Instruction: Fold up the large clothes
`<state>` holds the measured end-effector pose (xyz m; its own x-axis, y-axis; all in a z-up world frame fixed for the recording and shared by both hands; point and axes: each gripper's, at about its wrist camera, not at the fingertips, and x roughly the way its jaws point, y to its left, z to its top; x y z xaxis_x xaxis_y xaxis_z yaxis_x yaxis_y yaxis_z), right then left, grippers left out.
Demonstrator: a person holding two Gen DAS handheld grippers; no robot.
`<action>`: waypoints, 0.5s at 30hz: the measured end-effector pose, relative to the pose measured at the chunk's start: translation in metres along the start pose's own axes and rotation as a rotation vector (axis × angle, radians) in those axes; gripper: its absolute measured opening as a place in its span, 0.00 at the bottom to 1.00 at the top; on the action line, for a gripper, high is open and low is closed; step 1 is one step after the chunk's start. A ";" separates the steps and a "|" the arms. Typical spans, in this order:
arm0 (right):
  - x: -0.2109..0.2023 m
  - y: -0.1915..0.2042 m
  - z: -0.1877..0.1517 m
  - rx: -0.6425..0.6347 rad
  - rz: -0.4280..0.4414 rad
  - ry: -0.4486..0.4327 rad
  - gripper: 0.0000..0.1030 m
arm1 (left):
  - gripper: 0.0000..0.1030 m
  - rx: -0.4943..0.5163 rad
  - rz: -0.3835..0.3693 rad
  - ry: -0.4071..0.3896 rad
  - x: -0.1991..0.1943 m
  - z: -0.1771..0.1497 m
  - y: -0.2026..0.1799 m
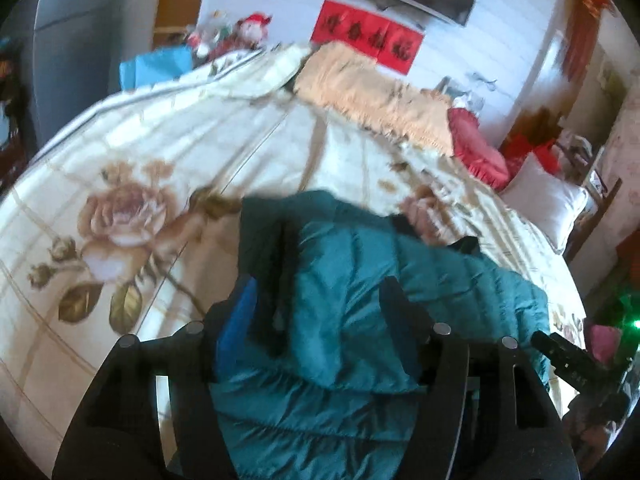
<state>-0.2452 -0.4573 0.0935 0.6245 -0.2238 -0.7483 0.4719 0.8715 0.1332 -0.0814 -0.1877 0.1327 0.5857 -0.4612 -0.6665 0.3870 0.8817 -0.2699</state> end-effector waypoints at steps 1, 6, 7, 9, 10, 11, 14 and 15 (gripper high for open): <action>0.001 0.000 0.004 0.001 -0.001 -0.005 0.66 | 0.62 0.020 -0.003 0.000 0.001 0.001 -0.006; 0.011 0.001 0.016 0.003 -0.013 -0.010 0.66 | 0.62 0.098 0.042 0.045 0.031 -0.002 -0.026; 0.016 0.001 0.019 0.002 -0.017 -0.010 0.66 | 0.62 0.107 0.061 0.055 0.040 -0.004 -0.028; 0.024 0.001 0.022 -0.003 -0.027 -0.003 0.66 | 0.62 0.120 0.107 0.080 0.058 -0.008 -0.027; 0.028 0.000 0.024 -0.006 -0.034 0.000 0.66 | 0.62 0.127 0.127 0.100 0.070 -0.009 -0.025; 0.035 0.000 0.026 -0.011 -0.046 0.007 0.66 | 0.62 0.133 0.139 0.123 0.079 -0.010 -0.024; 0.052 -0.002 0.028 -0.025 -0.069 0.024 0.66 | 0.63 0.141 0.166 0.129 0.093 -0.014 -0.019; 0.060 -0.003 0.028 -0.032 -0.079 0.039 0.66 | 0.63 0.143 0.168 0.131 0.096 -0.014 -0.018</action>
<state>-0.1918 -0.4855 0.0663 0.5615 -0.2759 -0.7802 0.4980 0.8656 0.0522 -0.0425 -0.2465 0.0639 0.5565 -0.2847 -0.7806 0.3946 0.9173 -0.0532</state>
